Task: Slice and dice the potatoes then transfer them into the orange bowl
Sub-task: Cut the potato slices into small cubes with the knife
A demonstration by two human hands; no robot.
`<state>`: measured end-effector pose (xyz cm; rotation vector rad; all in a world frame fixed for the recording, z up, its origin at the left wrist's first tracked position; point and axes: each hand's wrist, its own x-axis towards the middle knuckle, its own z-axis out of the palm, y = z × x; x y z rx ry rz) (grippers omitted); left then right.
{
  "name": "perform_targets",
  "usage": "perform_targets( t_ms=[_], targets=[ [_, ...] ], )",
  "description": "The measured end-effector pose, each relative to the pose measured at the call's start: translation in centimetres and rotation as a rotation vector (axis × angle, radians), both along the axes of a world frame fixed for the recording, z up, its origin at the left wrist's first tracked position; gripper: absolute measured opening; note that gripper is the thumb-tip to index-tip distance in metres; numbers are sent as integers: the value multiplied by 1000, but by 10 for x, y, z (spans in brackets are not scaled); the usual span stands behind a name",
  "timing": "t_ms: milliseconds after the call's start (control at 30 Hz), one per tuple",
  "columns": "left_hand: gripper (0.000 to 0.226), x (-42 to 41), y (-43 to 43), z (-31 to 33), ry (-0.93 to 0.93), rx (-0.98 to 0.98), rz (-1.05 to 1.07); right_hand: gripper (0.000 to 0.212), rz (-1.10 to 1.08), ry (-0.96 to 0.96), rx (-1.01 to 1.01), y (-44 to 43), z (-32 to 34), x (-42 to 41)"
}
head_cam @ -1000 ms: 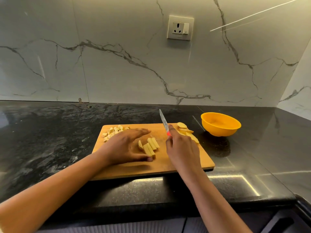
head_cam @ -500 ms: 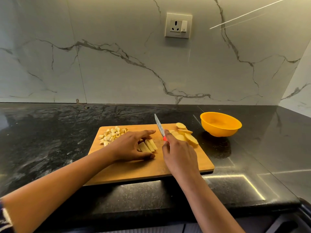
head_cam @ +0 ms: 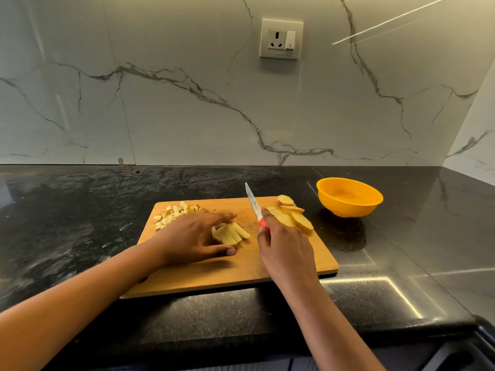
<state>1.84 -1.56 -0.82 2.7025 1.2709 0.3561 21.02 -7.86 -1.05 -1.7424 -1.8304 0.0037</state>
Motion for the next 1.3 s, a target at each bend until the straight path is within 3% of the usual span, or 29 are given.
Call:
perform_targets(
  t_ms=[133,500,600,667,800,1100,1233,1300],
  targets=[
    [77,-7,-3,0,-19,28,-38,50,-4,2,3,0,-1,0],
    [67,-9,6,-4,-113,187,-104,50,-1,8,0,-1,-1,0],
    [76,0,9,8,-22,13,-37,50,-15,19,-7,0,0,2],
    [78,6,13,14,82,-105,-100,49,-31,26,-8,0,0,3],
    [88,10,19,13,202,-107,-186,49,-51,28,-2,0,-1,6],
    [75,-6,11,7,181,-3,-207,50,-43,18,-12,-1,-1,5],
    [65,-14,10,-1,40,-49,-198,51,-37,22,-7,-1,-2,5],
    [71,-13,10,0,-12,-86,-163,51,-35,24,-11,-1,-2,5]
  ],
)
